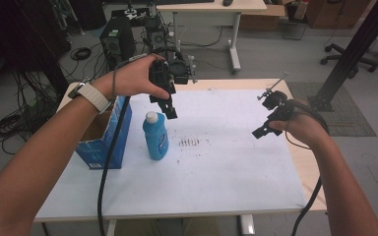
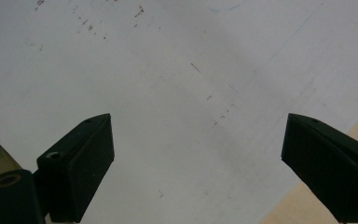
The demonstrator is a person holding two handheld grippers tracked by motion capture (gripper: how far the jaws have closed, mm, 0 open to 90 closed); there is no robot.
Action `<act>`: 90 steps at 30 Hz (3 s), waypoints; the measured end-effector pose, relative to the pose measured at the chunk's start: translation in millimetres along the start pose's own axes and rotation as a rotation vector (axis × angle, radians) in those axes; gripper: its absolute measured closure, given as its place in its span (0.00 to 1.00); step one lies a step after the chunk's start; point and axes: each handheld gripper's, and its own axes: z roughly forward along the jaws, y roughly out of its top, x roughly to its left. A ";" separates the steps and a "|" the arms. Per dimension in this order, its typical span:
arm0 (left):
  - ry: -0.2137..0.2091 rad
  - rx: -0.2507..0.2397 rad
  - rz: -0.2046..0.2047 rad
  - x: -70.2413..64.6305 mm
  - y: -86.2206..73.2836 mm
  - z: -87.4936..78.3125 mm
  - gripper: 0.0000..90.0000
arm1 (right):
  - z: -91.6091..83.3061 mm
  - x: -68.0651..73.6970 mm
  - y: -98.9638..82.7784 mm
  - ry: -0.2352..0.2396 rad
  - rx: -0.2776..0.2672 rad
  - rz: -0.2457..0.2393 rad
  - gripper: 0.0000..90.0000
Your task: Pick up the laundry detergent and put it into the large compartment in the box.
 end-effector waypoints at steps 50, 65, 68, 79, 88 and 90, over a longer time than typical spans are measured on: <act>0.065 0.033 -0.403 0.7 -6.2 -28.8 0.12 | -10.4 7.1 1.8 -0.014 -0.033 -0.021 0.10; 0.090 0.031 -0.562 5.0 -12.8 -40.2 0.12 | -10.9 8.1 3.7 -0.014 -0.026 -0.024 0.10; 0.087 0.027 -0.601 6.2 -14.6 -41.8 0.12 | -10.8 8.3 3.8 -0.014 -0.027 -0.026 0.10; 0.103 0.027 -0.726 10.4 -22.5 -44.6 0.12 | -10.4 9.1 4.5 -0.012 -0.026 -0.031 0.10; 0.115 0.029 -0.793 13.7 -27.7 -44.7 0.12 | -10.3 9.3 5.1 -0.011 -0.028 -0.033 0.10; 0.116 0.032 -0.800 13.9 -27.6 -43.7 0.12 | -10.2 9.4 5.5 -0.011 -0.028 -0.032 0.10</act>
